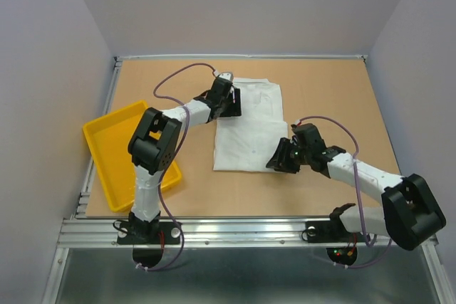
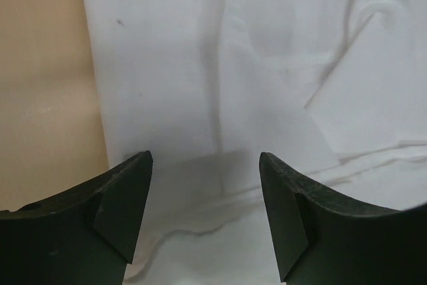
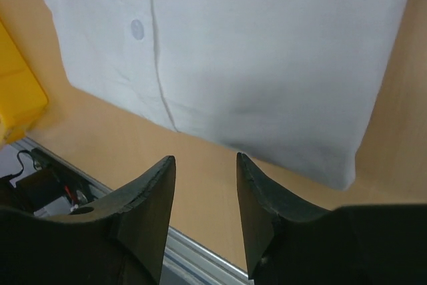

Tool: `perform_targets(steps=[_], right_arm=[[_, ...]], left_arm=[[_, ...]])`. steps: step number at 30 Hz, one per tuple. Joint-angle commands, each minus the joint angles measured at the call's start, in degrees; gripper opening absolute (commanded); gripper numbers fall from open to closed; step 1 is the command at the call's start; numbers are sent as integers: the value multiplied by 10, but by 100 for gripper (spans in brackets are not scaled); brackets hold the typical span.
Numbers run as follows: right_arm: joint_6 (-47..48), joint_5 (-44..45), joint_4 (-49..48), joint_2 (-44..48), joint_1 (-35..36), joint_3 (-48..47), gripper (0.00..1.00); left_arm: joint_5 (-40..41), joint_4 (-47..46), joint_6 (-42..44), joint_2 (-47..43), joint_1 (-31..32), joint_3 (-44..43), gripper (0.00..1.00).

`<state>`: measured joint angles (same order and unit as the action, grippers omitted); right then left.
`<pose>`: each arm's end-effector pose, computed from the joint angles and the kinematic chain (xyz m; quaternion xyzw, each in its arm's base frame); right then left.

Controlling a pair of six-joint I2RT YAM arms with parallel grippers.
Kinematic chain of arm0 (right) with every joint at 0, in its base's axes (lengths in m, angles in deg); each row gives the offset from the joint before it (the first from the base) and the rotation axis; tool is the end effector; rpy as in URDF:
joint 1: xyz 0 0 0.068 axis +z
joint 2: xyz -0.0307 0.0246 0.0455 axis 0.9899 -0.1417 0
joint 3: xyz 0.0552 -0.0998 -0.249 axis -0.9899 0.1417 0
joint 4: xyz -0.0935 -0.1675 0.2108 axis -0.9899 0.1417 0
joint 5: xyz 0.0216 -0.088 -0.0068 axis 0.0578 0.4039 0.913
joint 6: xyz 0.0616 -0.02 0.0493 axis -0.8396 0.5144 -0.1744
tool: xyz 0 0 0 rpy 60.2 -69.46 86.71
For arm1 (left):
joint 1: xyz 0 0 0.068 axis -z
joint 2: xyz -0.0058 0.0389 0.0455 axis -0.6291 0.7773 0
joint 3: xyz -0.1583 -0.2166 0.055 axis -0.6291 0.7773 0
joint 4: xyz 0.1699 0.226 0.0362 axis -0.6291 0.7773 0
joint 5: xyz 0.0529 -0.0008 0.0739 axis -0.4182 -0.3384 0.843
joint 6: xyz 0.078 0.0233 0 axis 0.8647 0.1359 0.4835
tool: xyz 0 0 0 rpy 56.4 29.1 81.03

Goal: Fold and stack the long sleeve shirts
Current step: Fold the shirt

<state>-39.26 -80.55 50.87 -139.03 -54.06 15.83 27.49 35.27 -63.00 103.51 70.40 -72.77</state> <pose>0.2286 0.1424 0.1380 0.0781 0.9281 0.3031 0.2017 0.4352 -0.2637 0.1639 0.0632 0.8784 -0.2040 0.4275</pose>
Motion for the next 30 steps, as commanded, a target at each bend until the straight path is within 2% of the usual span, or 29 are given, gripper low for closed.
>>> perform_targets(steps=[1, 6, 9, 12, 15, 18, 21, 23, 26, 30], right_arm=[[-31, 27, -75, -38, 3, -20, 46], [-8, 107, -84, -99, -2, -26, 45], [20, 121, -83, -130, -36, -32, 44], [70, 128, -82, -154, -105, -50, 44], [100, 132, -79, -179, -143, -93, 44], [127, 137, -76, -220, -180, -158, 45], [150, 139, -67, -270, -186, -240, 45], [161, 137, -60, -297, -186, -288, 45], [172, 135, -54, -306, -185, -319, 47], [177, 131, -44, -258, -186, -308, 54]], left_arm=[[-12, 22, 15, 11, -12, -20, 76], [-11, 20, -45, -5, -32, 38, 69], [-12, 11, -86, -46, -36, 93, 68], [-46, -6, -145, -91, -35, 165, 67], [-81, -53, -184, -130, -30, 255, 66], [-96, -92, -232, -200, -4, 336, 65], [-81, -103, -265, -243, 29, 391, 65], [-75, -116, -290, -292, 73, 418, 66], [-65, -108, -300, -319, 123, 425, 68], [35, -48, -281, -374, 153, 404, 72]])
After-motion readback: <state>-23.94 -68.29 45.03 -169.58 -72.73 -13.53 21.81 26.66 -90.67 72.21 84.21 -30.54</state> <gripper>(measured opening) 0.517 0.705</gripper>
